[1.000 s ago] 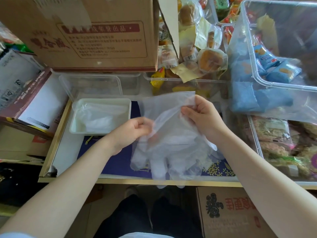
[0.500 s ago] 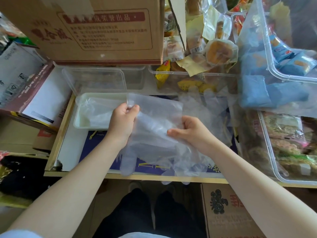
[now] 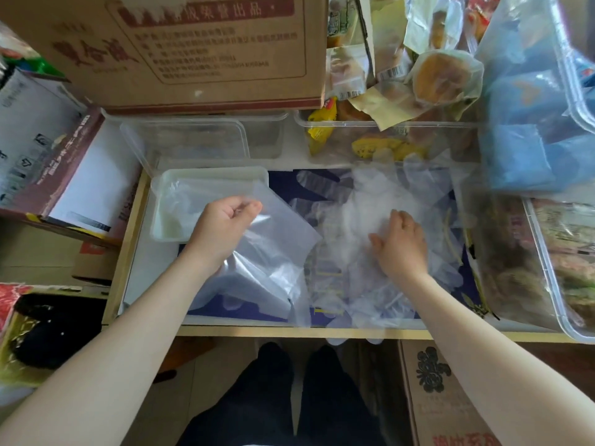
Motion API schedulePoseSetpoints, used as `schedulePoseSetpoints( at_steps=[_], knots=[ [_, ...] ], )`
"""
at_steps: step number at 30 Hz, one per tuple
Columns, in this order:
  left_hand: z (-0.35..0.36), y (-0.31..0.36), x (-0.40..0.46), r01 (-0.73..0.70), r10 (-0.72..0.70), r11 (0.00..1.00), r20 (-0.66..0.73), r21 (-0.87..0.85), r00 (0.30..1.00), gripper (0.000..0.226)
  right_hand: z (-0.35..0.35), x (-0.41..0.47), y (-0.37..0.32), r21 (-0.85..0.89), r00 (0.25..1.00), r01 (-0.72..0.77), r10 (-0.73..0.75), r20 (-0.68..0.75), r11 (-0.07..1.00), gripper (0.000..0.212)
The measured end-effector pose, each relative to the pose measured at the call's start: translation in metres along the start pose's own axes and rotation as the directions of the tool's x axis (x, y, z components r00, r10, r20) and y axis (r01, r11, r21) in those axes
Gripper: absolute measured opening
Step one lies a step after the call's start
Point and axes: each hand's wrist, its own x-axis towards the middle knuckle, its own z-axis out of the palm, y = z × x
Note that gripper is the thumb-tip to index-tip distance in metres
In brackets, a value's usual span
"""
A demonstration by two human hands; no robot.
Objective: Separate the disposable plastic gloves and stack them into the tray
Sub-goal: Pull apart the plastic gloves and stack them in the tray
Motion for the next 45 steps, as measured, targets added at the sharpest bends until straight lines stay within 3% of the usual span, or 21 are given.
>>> schedulePoseSetpoints(
  at_steps=[3,5,10,12,15,18,22,24,27,28,31,36,38,40,41,43,45],
  knots=[
    [0.0,-0.003,0.002,-0.021,0.02,1.0,0.149,0.005,0.989,0.015,0.008,0.005,0.005,-0.095,0.998,-0.043,0.046,0.034,0.995,0.051],
    [0.003,-0.004,0.004,-0.04,0.032,0.999,0.219,0.03,0.975,0.019,0.012,0.005,0.005,-0.136,1.0,-0.012,0.009,-0.026,0.991,0.039],
    [0.015,-0.003,0.009,-0.111,0.066,0.989,0.375,0.1,0.925,0.018,0.015,0.01,0.002,-0.072,0.992,0.033,-0.041,-0.122,0.997,0.011],
    [0.02,0.0,0.012,-0.179,0.123,0.98,0.434,0.091,0.893,0.021,0.008,0.009,-0.001,0.094,0.972,0.109,-0.086,-0.219,0.99,0.008],
    [0.028,0.009,0.02,-0.277,0.218,0.96,0.513,0.039,0.83,0.02,-0.011,0.0,-0.011,0.299,0.902,0.327,-0.201,-0.382,0.897,0.009],
    [0.033,0.024,0.029,-0.327,0.268,0.945,0.578,-0.002,0.771,0.016,-0.036,-0.01,-0.023,0.269,0.794,0.528,-0.356,-0.492,0.806,0.011],
    [0.036,0.043,0.034,-0.337,0.312,0.937,0.649,-0.09,0.694,0.014,-0.055,-0.017,-0.032,0.287,0.72,0.638,-0.423,-0.549,0.714,0.012],
    [0.036,0.045,0.037,-0.391,0.38,0.913,0.589,-0.116,0.713,0.012,-0.061,-0.017,-0.033,0.328,0.746,0.605,-0.372,-0.552,0.726,0.015],
    [0.03,0.05,0.038,-0.392,0.41,0.909,0.463,-0.139,0.786,0.012,-0.072,-0.012,-0.026,0.468,0.855,0.479,-0.274,-0.44,0.743,0.02],
    [0.027,0.052,0.039,-0.371,0.405,0.914,0.427,-0.163,0.809,0.011,-0.077,-0.011,-0.024,0.593,0.899,0.427,-0.246,-0.363,0.683,0.023],
    [0.016,0.057,0.045,-0.334,0.39,0.919,0.35,-0.209,0.852,0.015,-0.088,-0.009,-0.019,0.901,0.97,0.222,-0.18,-0.165,0.371,0.031],
    [-0.007,0.061,0.05,-0.394,0.442,0.896,0.35,-0.203,0.826,0.022,-0.105,-0.002,-0.012,0.999,0.975,0.024,-0.219,-0.03,-0.029,0.04],
    [-0.015,0.064,0.049,-0.408,0.458,0.889,0.348,-0.209,0.818,0.017,-0.112,0.002,-0.011,0.99,0.966,-0.083,-0.255,0.052,-0.115,0.039],
    [-0.023,0.069,0.047,-0.412,0.474,0.879,0.35,-0.24,0.808,0.011,-0.12,0.005,-0.016,0.991,0.954,-0.131,-0.273,0.123,-0.013,0.035],
    [-0.027,0.072,0.045,-0.413,0.483,0.874,0.366,-0.255,0.795,0.013,-0.124,0.007,-0.02,0.983,0.948,-0.134,-0.273,0.165,0.129,0.032],
    [-0.034,0.077,0.041,-0.418,0.486,0.874,0.409,-0.249,0.772,0.017,-0.136,0.008,-0.038,0.869,0.916,-0.136,-0.273,0.293,0.476,0.053],
    [-0.036,0.081,0.038,-0.42,0.479,0.878,0.461,-0.231,0.747,0.011,-0.146,0.006,-0.061,0.721,0.866,-0.078,-0.311,0.39,0.688,0.064]
  ],
)
